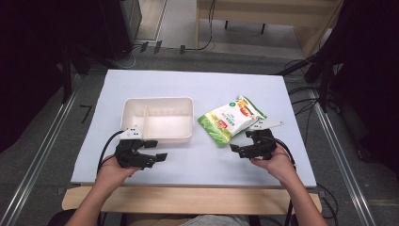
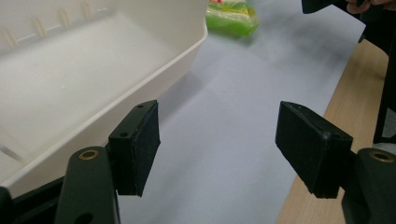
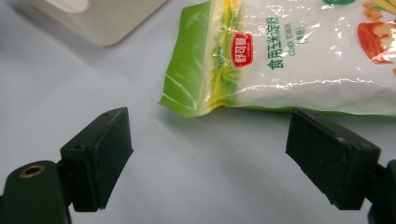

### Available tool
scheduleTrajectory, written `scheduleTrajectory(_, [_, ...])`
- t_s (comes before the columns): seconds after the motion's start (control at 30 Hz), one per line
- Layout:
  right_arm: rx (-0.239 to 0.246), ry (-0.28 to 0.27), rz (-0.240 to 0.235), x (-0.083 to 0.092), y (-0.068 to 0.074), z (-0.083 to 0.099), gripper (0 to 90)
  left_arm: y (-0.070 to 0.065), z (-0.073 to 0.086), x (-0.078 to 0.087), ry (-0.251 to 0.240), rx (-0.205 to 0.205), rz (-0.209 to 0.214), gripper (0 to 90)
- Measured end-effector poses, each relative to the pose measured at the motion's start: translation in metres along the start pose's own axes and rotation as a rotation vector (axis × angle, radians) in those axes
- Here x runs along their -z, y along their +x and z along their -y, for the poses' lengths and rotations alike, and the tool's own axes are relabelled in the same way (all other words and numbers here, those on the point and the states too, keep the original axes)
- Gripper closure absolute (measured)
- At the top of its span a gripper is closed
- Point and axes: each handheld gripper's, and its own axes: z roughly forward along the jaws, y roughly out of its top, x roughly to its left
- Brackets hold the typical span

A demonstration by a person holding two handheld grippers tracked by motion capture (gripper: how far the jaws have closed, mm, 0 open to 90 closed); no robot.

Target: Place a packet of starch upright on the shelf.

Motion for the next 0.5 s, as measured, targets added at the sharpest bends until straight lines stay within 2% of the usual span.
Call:
scheduleTrajectory(0.07, [-0.013, 0.007, -0.013, -0.0006, -0.0027, -0.0003, 15.3, -0.0002, -0.0001, -0.0005, -0.002, -0.002, -0.003, 31.4])
scheduleTrajectory(0.1, [-0.017, 0.015, -0.036, -0.0009, -0.0047, 0.0, 15.3, -0.0006, -0.0004, -0.0002, -0.006, -0.001, 0.0, 31.4])
scheduleTrajectory(0.2, [-0.025, 0.014, -0.03, -0.0008, -0.0058, 0.0009, 15.4, -0.0012, -0.0016, 0.0011, -0.018, 0.002, 0.006, 31.4])
scheduleTrajectory(0.3, [-0.025, 0.009, -0.034, 0.0, -0.0063, 0.0018, 15.4, -0.0013, -0.0019, 0.0, -0.008, 0.002, 0.001, 31.4])
scheduleTrajectory(0.43, [-0.015, 0.01, -0.046, -0.0019, -0.0064, 0.0019, 15.4, -0.0016, -0.0009, -0.0015, 0.009, -0.005, -0.002, 31.4])
scheduleTrajectory(0.5, [-0.004, -0.008, -0.043, -0.0013, -0.0058, 0.0014, 15.4, -0.0015, -0.0011, -0.0012, 0.003, -0.001, 0.003, 31.4])
